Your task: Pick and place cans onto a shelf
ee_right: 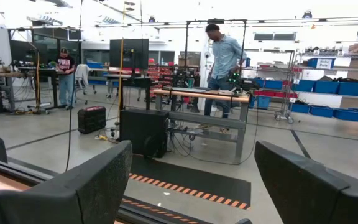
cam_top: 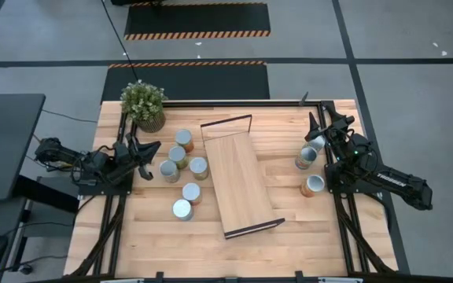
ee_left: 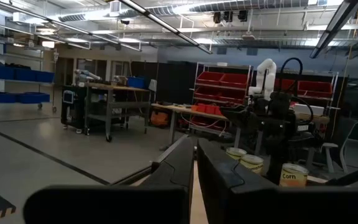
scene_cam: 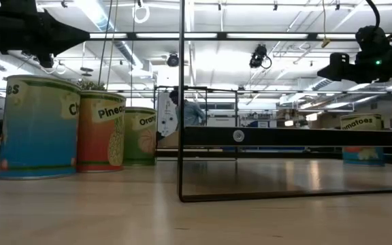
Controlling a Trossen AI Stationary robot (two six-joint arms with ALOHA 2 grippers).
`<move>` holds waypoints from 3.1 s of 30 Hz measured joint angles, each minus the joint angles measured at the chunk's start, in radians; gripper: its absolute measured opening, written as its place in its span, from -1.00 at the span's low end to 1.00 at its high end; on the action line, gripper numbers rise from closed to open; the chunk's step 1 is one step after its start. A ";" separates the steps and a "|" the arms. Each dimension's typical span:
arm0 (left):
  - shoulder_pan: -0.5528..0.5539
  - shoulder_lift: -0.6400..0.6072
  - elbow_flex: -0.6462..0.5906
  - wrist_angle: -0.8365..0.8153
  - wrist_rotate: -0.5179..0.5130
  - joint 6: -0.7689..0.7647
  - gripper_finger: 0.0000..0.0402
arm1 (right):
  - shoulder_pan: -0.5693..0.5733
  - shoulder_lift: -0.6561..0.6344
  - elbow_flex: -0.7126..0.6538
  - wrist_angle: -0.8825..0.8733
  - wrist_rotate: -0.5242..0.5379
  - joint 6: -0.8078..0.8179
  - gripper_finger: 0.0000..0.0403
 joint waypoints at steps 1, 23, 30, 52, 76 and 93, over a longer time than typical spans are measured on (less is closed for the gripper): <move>0.000 0.000 0.000 0.000 0.000 -0.008 -0.86 | 0.000 0.000 0.000 0.000 0.000 0.000 0.73; -0.019 0.000 0.000 -0.063 0.023 -0.310 -0.86 | 0.000 0.000 0.000 0.027 0.000 0.052 0.73; -0.011 0.000 0.000 0.019 0.201 -0.140 -0.86 | 0.003 0.000 0.000 0.029 -0.029 0.327 0.73; -0.011 0.000 0.000 0.176 0.526 0.105 -0.86 | 0.009 0.240 0.161 0.011 -0.573 0.345 0.73; -0.011 0.001 0.000 0.169 0.522 0.026 -0.86 | 0.164 0.994 0.806 -0.933 -0.381 0.420 0.73; -0.011 0.000 0.000 0.169 0.477 0.061 -0.86 | -0.056 1.233 1.049 -1.459 -0.451 0.471 0.88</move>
